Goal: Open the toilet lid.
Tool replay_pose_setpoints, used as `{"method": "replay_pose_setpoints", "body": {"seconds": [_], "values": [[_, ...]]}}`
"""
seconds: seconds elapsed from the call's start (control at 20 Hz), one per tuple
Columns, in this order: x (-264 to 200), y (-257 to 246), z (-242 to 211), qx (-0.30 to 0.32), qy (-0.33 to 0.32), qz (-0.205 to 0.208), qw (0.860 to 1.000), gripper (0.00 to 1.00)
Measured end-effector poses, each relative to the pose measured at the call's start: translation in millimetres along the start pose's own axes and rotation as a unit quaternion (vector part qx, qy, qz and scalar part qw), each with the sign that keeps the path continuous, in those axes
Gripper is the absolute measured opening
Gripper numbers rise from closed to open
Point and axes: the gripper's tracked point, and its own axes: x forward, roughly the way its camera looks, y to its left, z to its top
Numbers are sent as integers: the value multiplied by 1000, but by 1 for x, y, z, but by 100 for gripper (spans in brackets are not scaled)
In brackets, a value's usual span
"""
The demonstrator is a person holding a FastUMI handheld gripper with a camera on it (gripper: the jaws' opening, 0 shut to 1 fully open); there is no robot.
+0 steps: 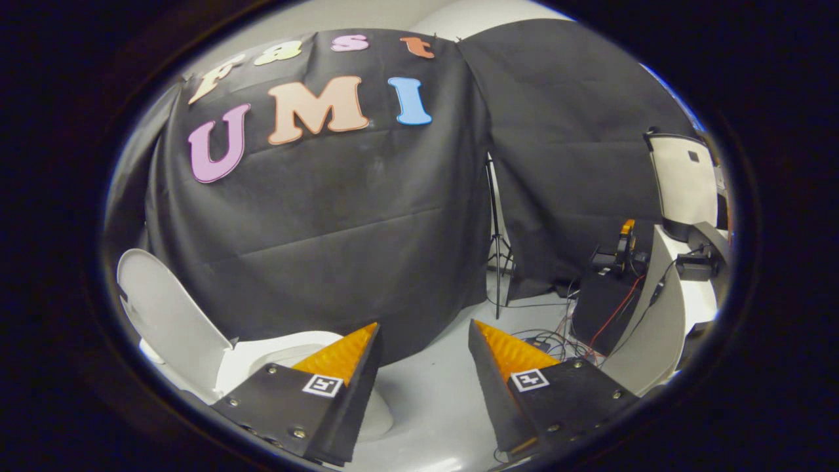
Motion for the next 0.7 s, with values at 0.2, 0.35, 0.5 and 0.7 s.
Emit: {"method": "replay_pose_setpoints", "body": {"seconds": [0.2, 0.35, 0.5, 0.7], "values": [[1, 0, -2, 2, 3, 1, 1000, 78], [2, -1, -4, 6, 5, 1, 1000, 78], [3, -4, -7, 7, 8, -4, 1000, 78], [4, -5, -9, 10, 11, -4, 1000, 78]]}}
